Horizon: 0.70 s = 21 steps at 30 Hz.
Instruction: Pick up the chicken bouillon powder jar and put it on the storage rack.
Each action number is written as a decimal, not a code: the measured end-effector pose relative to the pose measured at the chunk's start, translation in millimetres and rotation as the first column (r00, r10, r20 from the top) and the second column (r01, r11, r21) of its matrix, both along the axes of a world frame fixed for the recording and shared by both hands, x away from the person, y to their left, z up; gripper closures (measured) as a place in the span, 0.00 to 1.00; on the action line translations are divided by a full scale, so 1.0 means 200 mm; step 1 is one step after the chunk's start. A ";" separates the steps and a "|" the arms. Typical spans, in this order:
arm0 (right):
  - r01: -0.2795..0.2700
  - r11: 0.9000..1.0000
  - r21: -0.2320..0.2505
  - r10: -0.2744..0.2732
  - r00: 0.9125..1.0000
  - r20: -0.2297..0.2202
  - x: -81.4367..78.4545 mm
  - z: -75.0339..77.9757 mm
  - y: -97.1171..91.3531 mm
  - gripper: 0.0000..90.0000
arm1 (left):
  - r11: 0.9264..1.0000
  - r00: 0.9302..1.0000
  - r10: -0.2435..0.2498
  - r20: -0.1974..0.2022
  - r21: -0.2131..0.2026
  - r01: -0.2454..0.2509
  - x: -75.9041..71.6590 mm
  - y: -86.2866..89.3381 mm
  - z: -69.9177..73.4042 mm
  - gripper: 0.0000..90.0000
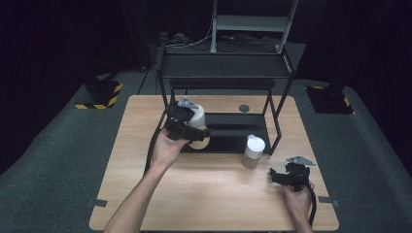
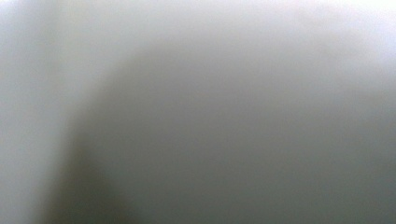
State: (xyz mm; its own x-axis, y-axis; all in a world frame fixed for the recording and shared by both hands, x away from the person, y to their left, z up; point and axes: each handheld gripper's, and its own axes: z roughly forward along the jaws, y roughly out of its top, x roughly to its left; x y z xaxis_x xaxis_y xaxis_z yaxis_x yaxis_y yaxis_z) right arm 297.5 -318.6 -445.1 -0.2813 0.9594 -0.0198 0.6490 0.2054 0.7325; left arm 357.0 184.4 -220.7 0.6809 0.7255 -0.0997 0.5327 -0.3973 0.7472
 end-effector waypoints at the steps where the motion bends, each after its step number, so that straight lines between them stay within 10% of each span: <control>1: 0.000 1.000 0.000 0.000 1.000 0.000 0.00 0.00 0.00 0.07 | 1.000 1.000 0.002 0.002 0.002 -0.002 0.01 0.00 0.02 0.34; 21: 0.000 1.000 -0.001 0.000 1.000 0.000 0.00 0.00 0.00 0.07 | 0.998 0.998 0.053 0.045 0.018 -0.054 0.10 -0.02 0.43 0.34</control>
